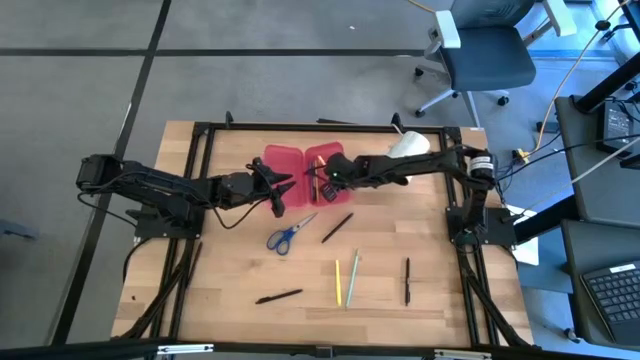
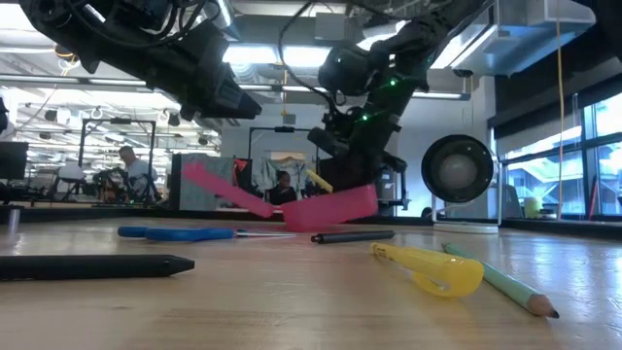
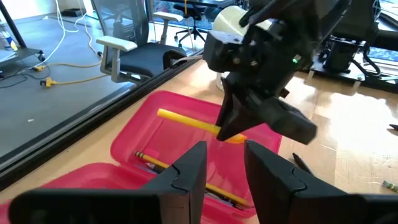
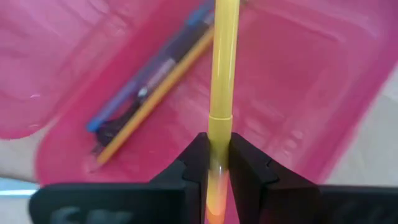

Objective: Pick & place school supplies into a supply box
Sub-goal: Put the yellow pen into the red supply box

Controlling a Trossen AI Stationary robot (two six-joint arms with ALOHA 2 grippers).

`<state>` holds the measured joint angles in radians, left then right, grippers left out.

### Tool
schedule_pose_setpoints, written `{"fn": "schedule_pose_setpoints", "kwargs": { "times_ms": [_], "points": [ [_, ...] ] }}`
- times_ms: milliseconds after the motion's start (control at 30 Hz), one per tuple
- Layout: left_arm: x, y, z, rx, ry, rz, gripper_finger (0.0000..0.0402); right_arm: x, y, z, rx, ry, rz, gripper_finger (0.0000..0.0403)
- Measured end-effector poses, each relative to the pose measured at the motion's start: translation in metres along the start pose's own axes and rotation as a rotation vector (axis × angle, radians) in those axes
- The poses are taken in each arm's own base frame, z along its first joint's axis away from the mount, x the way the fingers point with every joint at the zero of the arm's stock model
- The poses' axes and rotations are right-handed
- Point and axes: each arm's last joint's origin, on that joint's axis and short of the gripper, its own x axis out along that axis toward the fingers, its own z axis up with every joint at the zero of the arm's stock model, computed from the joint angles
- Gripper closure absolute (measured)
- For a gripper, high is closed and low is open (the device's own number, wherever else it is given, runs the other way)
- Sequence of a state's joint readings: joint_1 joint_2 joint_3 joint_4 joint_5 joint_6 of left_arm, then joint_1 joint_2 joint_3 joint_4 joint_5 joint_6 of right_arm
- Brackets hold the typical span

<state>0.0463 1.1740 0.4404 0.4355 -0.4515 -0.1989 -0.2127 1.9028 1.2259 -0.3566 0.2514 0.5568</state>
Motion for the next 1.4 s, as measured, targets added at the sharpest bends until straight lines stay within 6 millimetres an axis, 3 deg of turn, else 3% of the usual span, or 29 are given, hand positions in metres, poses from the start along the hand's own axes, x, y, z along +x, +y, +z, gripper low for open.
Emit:
{"fn": "schedule_pose_setpoints", "kwargs": {
  "times_ms": [233,567,800,1000,1400],
  "points": [
    [0.0,0.0,0.0,0.0,0.0,0.0,0.0302,0.004,-0.013,-0.002,0.076,0.054,-0.051,0.035],
    [0.0,0.0,0.0,-0.001,0.0,-0.002,0.0298,0.005,-0.015,-0.003,0.077,0.087,-0.049,0.035],
    [0.0,0.0,0.0,0.0,0.002,-0.007,0.0301,0.024,-0.018,-0.01,0.075,0.132,-0.061,0.035],
    [0.0,0.0,0.0,0.0,0.004,-0.009,0.0297,0.027,-0.017,-0.01,0.079,0.123,-0.057,0.035],
    [0.0,0.0,0.0,0.0,0.004,-0.011,0.0302,0.029,-0.018,-0.012,0.076,0.134,-0.061,0.0293]
  ]
}}
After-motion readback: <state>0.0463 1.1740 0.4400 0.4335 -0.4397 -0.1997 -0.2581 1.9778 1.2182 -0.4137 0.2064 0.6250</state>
